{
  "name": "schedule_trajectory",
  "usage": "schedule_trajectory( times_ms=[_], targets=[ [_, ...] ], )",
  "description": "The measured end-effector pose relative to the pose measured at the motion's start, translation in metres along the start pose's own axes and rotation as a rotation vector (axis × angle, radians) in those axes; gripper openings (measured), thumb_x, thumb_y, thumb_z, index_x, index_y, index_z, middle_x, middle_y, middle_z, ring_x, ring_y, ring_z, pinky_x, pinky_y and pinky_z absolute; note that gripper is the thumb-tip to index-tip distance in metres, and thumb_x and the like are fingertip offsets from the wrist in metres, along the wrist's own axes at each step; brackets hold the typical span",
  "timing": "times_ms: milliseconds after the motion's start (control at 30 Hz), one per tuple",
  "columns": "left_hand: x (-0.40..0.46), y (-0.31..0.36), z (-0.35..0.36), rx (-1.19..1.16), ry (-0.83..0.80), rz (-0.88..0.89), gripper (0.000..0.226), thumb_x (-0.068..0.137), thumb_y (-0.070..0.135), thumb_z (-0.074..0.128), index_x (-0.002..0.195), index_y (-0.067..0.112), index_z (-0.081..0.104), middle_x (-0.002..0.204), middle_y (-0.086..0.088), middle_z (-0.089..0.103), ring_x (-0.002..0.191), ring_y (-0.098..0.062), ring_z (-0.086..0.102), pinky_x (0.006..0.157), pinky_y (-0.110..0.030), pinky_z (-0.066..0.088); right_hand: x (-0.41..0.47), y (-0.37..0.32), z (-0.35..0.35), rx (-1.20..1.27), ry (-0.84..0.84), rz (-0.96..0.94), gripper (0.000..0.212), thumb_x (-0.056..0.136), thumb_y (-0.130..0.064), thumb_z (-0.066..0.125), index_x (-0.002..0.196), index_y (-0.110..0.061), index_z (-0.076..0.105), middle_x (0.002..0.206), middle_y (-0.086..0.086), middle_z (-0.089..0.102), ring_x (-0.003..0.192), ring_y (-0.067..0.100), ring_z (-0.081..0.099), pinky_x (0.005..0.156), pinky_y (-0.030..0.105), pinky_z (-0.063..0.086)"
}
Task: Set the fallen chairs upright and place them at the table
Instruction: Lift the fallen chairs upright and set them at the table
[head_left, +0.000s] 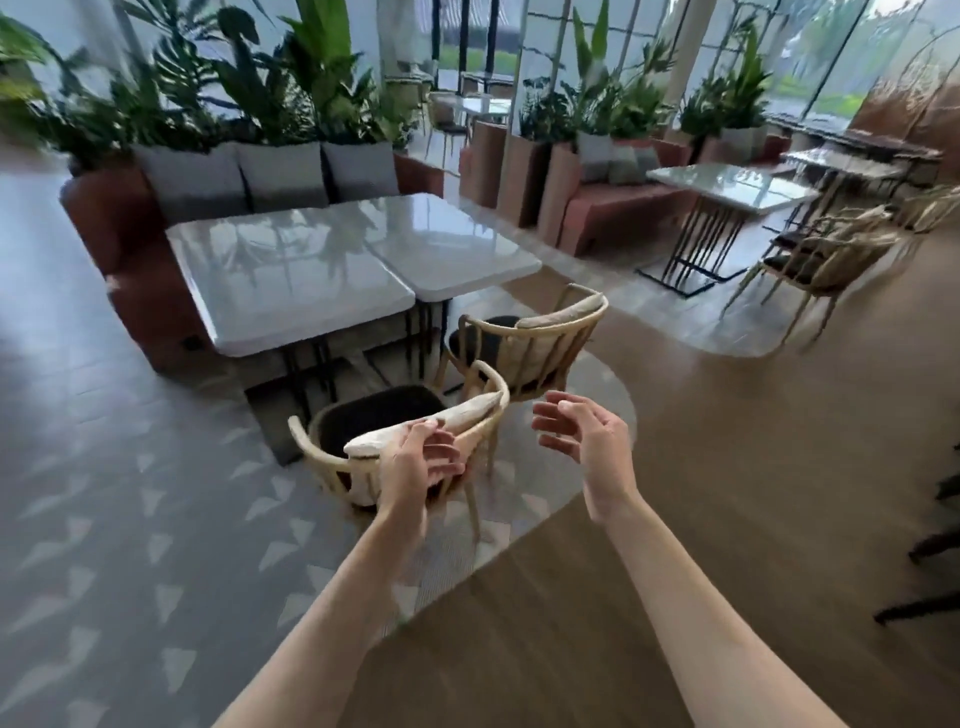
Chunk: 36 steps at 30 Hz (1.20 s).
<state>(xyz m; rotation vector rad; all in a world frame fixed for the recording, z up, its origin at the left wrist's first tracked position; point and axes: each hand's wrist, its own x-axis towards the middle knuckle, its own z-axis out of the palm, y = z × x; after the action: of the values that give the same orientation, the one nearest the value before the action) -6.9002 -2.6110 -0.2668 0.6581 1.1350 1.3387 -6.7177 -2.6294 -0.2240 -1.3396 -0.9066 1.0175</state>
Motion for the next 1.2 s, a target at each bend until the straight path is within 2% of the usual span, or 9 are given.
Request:
schedule_trajectory(
  times_ms=[200, 400, 633, 733, 800, 900, 1000, 1067, 1200],
  targets=[
    [0.073, -0.017, 0.016, -0.09, 0.238, -0.033, 0.022, 0.1, 0.015, 0.047, 0.096, 0.002, 0.065, 0.078, -0.012, 0.067, 0.067, -0.025, 0.066, 0.061, -0.036, 0.056, 0.123, 0.008, 0.021, -0.003, -0.2, 0.124, 0.028, 0.103, -0.015, 0.046, 0.105, -0.01, 0.073, 0.096, 0.009, 0.08, 0.092, 0.025, 0.075, 0.079, 0.032, 0.06],
    [0.131, -0.029, 0.007, -0.178, 0.434, -0.056, 0.015, 0.099, 0.013, 0.05, 0.099, 0.002, 0.06, 0.065, -0.006, 0.066, 0.056, -0.018, 0.065, 0.053, -0.031, 0.057, 0.211, 0.043, 0.064, -0.041, -0.331, 0.271, 0.025, 0.102, -0.014, 0.047, 0.102, -0.008, 0.071, 0.1, 0.015, 0.078, 0.091, 0.025, 0.074, 0.078, 0.036, 0.059],
    [0.236, -0.072, -0.001, -0.375, 0.582, -0.313, 0.01, 0.1, 0.015, 0.053, 0.097, 0.005, 0.055, 0.083, -0.009, 0.052, 0.073, -0.018, 0.054, 0.074, -0.034, 0.053, 0.311, 0.119, 0.104, -0.14, -0.27, 0.559, 0.02, 0.1, -0.015, 0.053, 0.105, -0.001, 0.067, 0.114, 0.022, 0.072, 0.094, 0.029, 0.07, 0.083, 0.043, 0.06],
    [0.273, -0.097, -0.004, -0.421, 0.639, -0.492, 0.025, 0.099, 0.015, 0.055, 0.119, 0.0, 0.053, 0.087, -0.011, 0.053, 0.073, -0.018, 0.052, 0.076, -0.035, 0.053, 0.34, 0.15, 0.107, -0.123, -0.185, 0.778, 0.027, 0.099, -0.012, 0.056, 0.12, 0.005, 0.057, 0.107, 0.019, 0.064, 0.096, 0.029, 0.066, 0.079, 0.039, 0.06],
    [0.288, -0.111, -0.004, -0.429, 0.678, -0.596, 0.041, 0.097, 0.018, 0.057, 0.134, 0.002, 0.048, 0.095, -0.012, 0.057, 0.08, -0.02, 0.056, 0.081, -0.042, 0.054, 0.354, 0.168, 0.107, -0.128, -0.155, 0.894, 0.04, 0.099, -0.011, 0.056, 0.136, 0.002, 0.048, 0.107, 0.017, 0.058, 0.105, 0.031, 0.062, 0.085, 0.04, 0.058],
    [0.301, -0.125, 0.004, -0.397, 0.75, -0.735, 0.053, 0.095, 0.019, 0.057, 0.144, 0.01, 0.04, 0.125, -0.016, 0.056, 0.115, -0.031, 0.057, 0.102, -0.061, 0.042, 0.367, 0.195, 0.104, -0.191, -0.138, 1.084, 0.054, 0.098, -0.012, 0.056, 0.148, -0.005, 0.036, 0.133, 0.021, 0.053, 0.121, 0.034, 0.057, 0.097, 0.044, 0.054],
    [0.316, -0.137, 0.007, -0.394, 0.841, -0.777, 0.054, 0.096, 0.019, 0.056, 0.147, 0.012, 0.039, 0.146, -0.019, 0.049, 0.133, -0.039, 0.048, 0.11, -0.066, 0.033, 0.378, 0.22, 0.098, -0.211, -0.166, 1.211, 0.045, 0.098, -0.013, 0.057, 0.14, -0.009, 0.042, 0.109, 0.019, 0.056, 0.103, 0.034, 0.058, 0.102, 0.055, 0.05],
    [0.327, -0.144, 0.005, -0.415, 0.915, -0.792, 0.052, 0.096, 0.019, 0.058, 0.145, 0.012, 0.042, 0.145, -0.02, 0.05, 0.132, -0.042, 0.048, 0.109, -0.066, 0.036, 0.384, 0.235, 0.098, -0.201, -0.181, 1.27, 0.042, 0.097, -0.014, 0.057, 0.137, -0.009, 0.045, 0.108, 0.019, 0.055, 0.11, 0.036, 0.056, 0.105, 0.061, 0.046],
    [0.332, -0.161, 0.0, -0.515, 0.951, -0.792, 0.047, 0.092, 0.016, 0.064, 0.136, 0.01, 0.048, 0.128, -0.021, 0.056, 0.116, -0.043, 0.056, 0.091, -0.064, 0.048, 0.389, 0.256, 0.102, -0.134, -0.182, 1.338, 0.044, 0.097, -0.011, 0.059, 0.139, -0.006, 0.047, 0.127, 0.023, 0.058, 0.129, 0.044, 0.051, 0.102, 0.065, 0.046]
  ],
)
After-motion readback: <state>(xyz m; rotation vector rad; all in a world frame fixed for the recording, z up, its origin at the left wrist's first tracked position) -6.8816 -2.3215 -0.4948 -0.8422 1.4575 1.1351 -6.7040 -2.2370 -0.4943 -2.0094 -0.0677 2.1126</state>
